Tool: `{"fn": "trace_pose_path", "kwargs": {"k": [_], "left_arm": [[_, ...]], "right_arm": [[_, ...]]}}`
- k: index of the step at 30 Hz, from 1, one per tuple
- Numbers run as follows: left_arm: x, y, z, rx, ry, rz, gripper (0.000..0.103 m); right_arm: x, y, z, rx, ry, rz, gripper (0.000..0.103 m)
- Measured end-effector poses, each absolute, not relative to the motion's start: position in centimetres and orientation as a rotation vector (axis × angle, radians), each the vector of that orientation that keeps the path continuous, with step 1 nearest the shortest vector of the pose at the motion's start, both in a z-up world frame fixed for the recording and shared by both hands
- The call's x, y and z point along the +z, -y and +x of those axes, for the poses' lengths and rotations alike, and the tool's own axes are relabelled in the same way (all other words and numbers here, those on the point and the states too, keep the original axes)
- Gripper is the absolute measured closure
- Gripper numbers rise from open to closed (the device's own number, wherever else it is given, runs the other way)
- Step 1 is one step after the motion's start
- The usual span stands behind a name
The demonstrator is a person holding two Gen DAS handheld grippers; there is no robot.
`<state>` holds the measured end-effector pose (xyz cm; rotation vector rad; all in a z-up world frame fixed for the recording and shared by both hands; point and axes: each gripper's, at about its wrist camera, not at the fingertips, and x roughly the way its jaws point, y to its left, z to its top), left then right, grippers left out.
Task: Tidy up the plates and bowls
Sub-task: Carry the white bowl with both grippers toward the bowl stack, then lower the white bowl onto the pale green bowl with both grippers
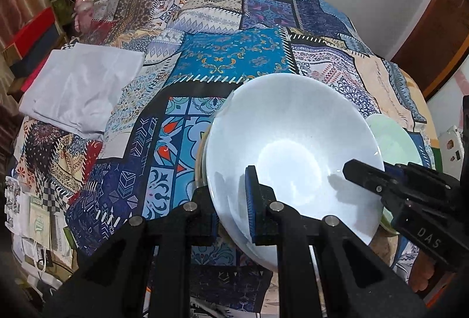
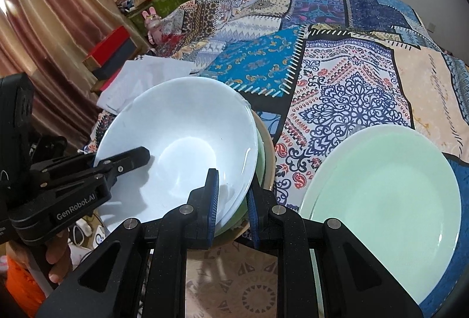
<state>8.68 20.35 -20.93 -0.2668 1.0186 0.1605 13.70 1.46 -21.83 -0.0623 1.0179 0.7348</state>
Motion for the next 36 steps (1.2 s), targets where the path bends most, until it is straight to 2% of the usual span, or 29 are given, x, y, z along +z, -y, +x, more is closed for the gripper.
{"fn": "trace_pose_path", "kwargs": {"k": [10,21,29,31,36], "left_arm": [[-21.6,-19.4,9.8,0.199,-1.020,-0.176,0.088],[-20.8,-19.7,9.4,0.183,-1.026,-0.210,0.088],[-20.0,-19.7,8.9,0.174,-1.033,-0.203,0.084],[-19.5,-19.6,8.4,0.185,-1.010,-0.188,0.072],[-18.2,-19.9,7.3,0.166,-0.955,-0.182,0.058]], "right_arm": [[-22.0,-0.6,14.1,0.713,-1.028,-0.050,0.083],[-21.9,-0.4,14.1,0.715,-1.026,-0.078,0.083],[-21.7,-0.2,14.1,0.723,-1.018,-0.079,0.080],[-21.7,0.0,14.2,0.721,-1.023,-0.069,0.080],[-21.7,0.3,14.5,0.722,-1.032,-0.048,0.075]]}}
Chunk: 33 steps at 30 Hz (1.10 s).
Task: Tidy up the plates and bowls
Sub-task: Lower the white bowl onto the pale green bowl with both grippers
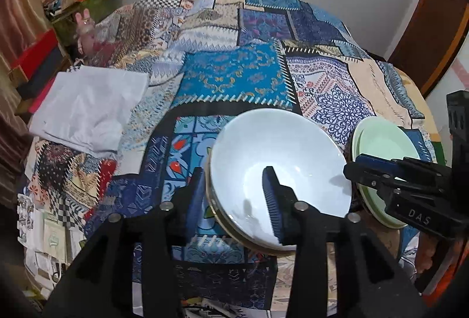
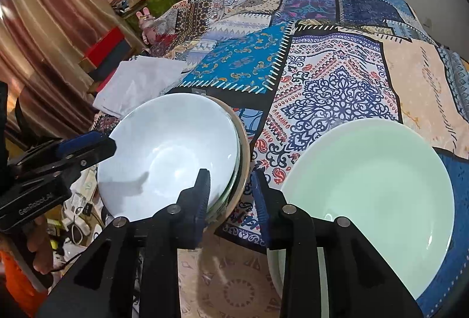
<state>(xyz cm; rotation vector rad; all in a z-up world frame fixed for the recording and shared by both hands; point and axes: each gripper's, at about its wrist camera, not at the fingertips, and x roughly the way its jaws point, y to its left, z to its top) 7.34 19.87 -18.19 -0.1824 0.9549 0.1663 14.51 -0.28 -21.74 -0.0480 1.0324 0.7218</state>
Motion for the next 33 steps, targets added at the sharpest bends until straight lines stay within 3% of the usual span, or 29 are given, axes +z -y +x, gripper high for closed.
{"fn": "trace_pose_path", "kwargs": {"k": [7,21,33], "left_arm": [[-20.2,-21.4,6.8,0.183,-1.009,-0.232,0.054],[-23.9,-22.0,7.7,0.085,-1.079,-0.382,0.052],[-25.4,-21.5,8.7,0.042,-1.101,-0.443,0.059]], "right_arm": [[-21.9,0.2,14.4,0.720,-1.023,-0.058,0.067],[-24.1,-2.0,15.2,0.747,-1.074,-0.065,0.067],[-25.9,-3.1,15.4,0.753,-1.091,-0.087,0.068]]}}
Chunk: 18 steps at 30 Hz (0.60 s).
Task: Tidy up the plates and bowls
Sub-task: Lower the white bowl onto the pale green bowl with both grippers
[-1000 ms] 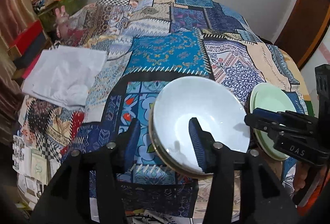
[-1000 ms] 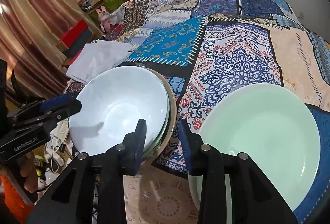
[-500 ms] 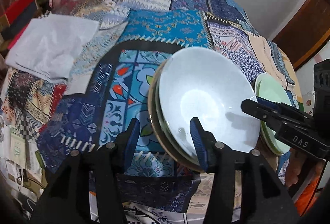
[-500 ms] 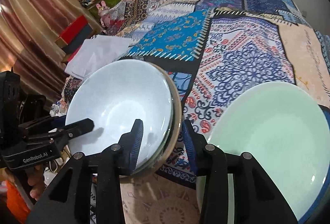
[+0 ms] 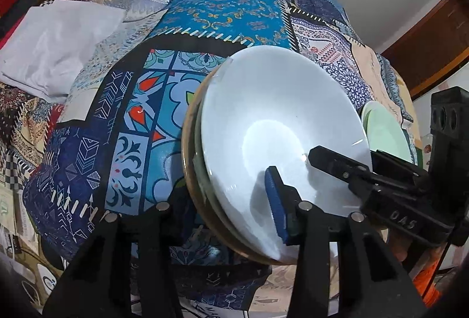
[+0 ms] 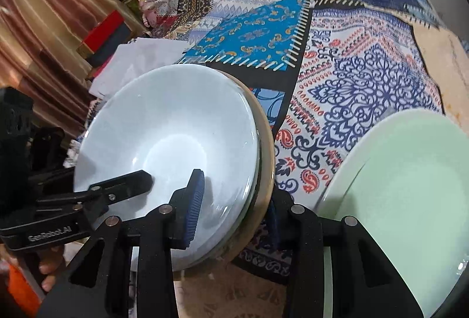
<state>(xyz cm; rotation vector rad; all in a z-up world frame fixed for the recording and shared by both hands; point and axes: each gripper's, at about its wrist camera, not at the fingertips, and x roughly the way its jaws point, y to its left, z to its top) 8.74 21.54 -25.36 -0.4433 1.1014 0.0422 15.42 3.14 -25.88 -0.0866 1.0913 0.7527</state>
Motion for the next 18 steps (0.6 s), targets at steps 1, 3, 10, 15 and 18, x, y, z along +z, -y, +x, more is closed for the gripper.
{"fn": "trace_pose_path", "kwargs": {"k": [1,3,10,15,18], "left_arm": [[-25.3,-21.5,8.7,0.044,-1.100,-0.441,0.059],[-25.3,-21.5,8.7,0.050,-1.097,-0.438,0.059],[-24.8,-21.0,8.7,0.089,-1.084,-0.416,0.061],[-24.5,-21.2,8.9,0.101,-1.079,-0.422,0.062],[-24.0,-20.9,9.1,0.112,-1.067,-0.403,0.063]], "right_arm": [[-25.9,-3.2,15.4,0.750,-1.088,-0.087,0.068],[-25.9,-3.1,15.5,0.744,-1.086,-0.086,0.070],[-25.8,-2.6,15.8,0.732,-1.091,-0.070,0.074],[-25.3,-2.4,15.7,0.725,-1.085,-0.056,0.075],[-24.9,-2.0,15.6,0.718,-1.073,-0.047,0.075]]}}
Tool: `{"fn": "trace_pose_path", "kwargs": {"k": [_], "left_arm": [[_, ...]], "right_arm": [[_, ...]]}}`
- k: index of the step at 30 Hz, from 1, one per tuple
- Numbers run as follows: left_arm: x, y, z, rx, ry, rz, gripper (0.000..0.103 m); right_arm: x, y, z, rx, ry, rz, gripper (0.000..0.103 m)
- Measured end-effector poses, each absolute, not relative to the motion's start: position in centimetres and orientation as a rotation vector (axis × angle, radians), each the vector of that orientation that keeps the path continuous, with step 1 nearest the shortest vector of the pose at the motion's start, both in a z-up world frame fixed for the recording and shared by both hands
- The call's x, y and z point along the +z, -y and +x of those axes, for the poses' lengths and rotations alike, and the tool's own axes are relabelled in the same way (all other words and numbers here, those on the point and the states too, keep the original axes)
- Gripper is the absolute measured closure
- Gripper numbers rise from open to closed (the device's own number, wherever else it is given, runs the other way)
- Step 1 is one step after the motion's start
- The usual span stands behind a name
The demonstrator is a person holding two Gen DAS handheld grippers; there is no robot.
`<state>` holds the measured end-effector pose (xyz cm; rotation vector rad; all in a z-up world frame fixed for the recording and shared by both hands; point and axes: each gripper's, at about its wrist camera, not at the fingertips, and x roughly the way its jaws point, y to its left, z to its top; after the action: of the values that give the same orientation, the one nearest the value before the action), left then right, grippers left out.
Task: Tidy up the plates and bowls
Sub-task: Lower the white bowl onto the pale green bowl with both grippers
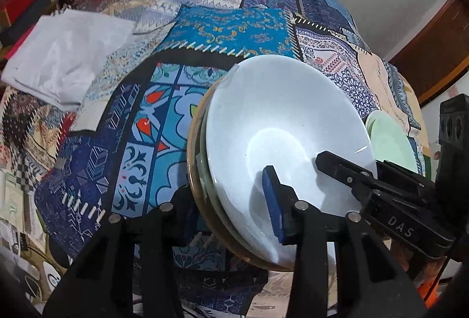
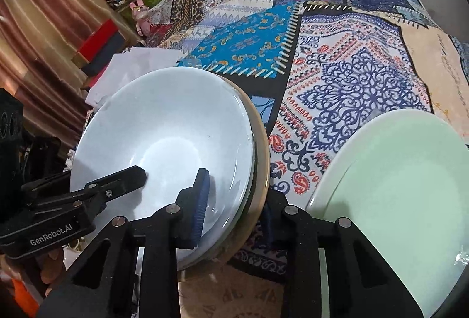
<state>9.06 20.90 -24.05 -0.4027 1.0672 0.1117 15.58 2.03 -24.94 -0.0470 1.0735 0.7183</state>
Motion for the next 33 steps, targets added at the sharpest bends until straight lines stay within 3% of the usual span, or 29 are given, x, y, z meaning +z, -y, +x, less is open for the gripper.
{"fn": "trace_pose_path", "kwargs": {"k": [33], "left_arm": [[-17.3,-10.6,12.8,-0.088,-0.970,-0.285,0.064]], "right_arm": [[-18.2,9.4,15.6,0.530,-0.926,0.062,0.075]]}}
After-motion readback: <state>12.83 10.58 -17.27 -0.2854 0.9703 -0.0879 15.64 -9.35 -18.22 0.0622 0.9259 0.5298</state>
